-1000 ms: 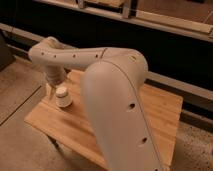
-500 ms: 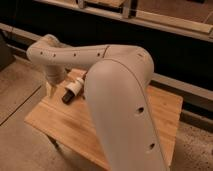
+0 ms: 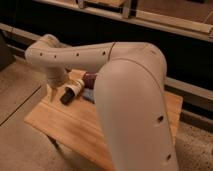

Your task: Place the ceramic cup over the eraser

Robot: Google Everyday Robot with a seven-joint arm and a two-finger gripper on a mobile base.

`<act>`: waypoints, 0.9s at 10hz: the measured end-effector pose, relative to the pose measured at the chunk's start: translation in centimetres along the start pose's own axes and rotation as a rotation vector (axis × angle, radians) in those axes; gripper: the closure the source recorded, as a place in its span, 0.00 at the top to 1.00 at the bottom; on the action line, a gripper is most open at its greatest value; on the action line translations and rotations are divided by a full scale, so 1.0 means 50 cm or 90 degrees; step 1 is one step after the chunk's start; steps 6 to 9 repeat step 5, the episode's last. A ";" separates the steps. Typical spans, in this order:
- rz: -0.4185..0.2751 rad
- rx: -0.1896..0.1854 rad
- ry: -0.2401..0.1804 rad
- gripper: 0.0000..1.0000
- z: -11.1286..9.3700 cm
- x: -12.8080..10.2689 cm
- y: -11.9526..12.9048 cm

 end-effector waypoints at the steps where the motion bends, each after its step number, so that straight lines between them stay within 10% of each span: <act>1: 0.012 0.002 0.005 0.80 -0.001 0.013 -0.001; 9: 0.041 0.001 0.014 0.80 -0.004 0.044 0.003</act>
